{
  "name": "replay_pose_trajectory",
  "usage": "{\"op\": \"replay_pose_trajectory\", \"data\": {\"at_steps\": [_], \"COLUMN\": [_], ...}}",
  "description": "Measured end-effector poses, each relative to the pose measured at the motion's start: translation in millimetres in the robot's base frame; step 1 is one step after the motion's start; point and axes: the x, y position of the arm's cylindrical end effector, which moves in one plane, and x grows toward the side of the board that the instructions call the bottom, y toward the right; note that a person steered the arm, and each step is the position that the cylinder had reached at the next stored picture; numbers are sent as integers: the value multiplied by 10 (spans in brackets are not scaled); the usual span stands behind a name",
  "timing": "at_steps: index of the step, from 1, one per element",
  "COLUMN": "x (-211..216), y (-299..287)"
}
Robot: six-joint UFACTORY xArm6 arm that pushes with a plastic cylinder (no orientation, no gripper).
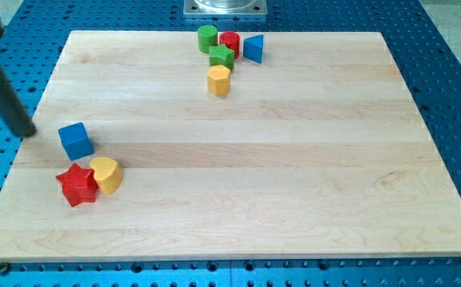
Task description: Move the cube diagonal to the hexagon
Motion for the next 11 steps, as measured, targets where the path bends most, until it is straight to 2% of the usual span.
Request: {"op": "replay_pose_trajectory", "data": {"at_steps": [1,2,4,6,7,8,10,11], "x": [274,88,-328,-419,-522,-523,-491,-573], "y": [717,1471,894,2030,1926,1498,2179,2154]}}
